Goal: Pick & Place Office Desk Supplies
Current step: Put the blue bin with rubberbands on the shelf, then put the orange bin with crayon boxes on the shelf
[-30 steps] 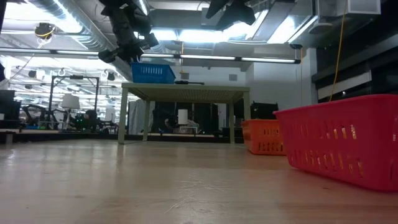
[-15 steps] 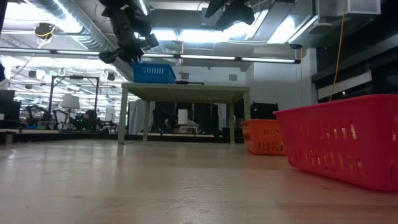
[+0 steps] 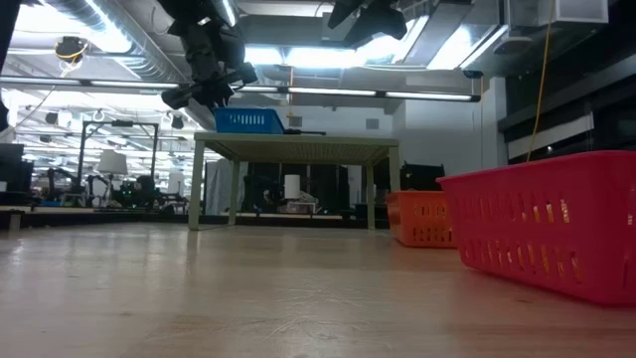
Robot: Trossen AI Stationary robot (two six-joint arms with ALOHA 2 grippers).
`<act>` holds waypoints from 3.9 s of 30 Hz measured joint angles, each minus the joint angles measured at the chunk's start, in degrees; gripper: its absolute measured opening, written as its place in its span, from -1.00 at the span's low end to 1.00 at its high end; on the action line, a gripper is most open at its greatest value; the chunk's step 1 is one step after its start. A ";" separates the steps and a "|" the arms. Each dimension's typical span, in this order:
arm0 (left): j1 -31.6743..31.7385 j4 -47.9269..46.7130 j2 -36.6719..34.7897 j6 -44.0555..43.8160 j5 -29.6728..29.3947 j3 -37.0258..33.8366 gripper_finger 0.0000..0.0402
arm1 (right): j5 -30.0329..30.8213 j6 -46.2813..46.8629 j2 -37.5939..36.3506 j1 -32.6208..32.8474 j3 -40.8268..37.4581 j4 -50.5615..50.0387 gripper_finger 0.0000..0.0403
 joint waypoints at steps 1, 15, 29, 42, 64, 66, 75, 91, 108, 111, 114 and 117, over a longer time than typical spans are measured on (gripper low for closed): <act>0.01 -0.10 0.00 0.01 0.00 0.00 -0.98 | 0.00 0.00 0.00 0.00 0.00 0.00 0.08; 0.55 -1.94 -0.43 0.64 -0.28 0.00 -0.98 | -0.02 0.00 0.00 0.00 0.00 0.00 0.08; 0.73 -3.03 -0.55 1.08 -0.59 0.00 -0.95 | -0.01 0.10 0.00 0.00 0.00 -0.01 0.08; 0.27 -2.24 -0.55 1.05 0.04 0.00 -0.84 | -0.02 0.26 0.00 0.01 0.00 0.47 0.08; 0.27 -2.42 -0.55 3.18 0.15 0.00 -0.73 | -0.02 0.22 0.00 0.02 0.00 0.66 0.08; 0.27 -2.42 -0.55 3.18 -0.02 0.00 -0.64 | -0.02 0.22 0.00 0.00 0.00 0.66 0.08; 0.27 -2.45 -0.55 3.36 -0.07 0.00 -0.20 | -0.02 0.00 0.00 0.00 0.00 0.66 0.08; 3.00 -13.40 -2.25 8.20 -3.23 16.69 0.14 | -0.25 -0.17 0.00 0.02 0.00 0.66 0.08; -25.57 -9.27 -11.48 11.39 -16.90 35.98 0.11 | 13.29 -12.26 -3.88 0.88 4.90 13.55 0.08; -33.97 -7.52 -10.88 13.12 -24.46 35.94 0.11 | 13.77 -13.97 -8.03 1.27 8.95 10.43 0.08; -39.79 -5.12 -10.03 14.46 -30.78 35.98 0.11 | 7.18 -14.22 -13.96 1.33 11.37 10.58 0.08; -42.49 -3.14 -7.79 16.03 -32.44 36.04 0.11 | 5.09 -14.58 -20.52 3.78 12.02 11.39 0.08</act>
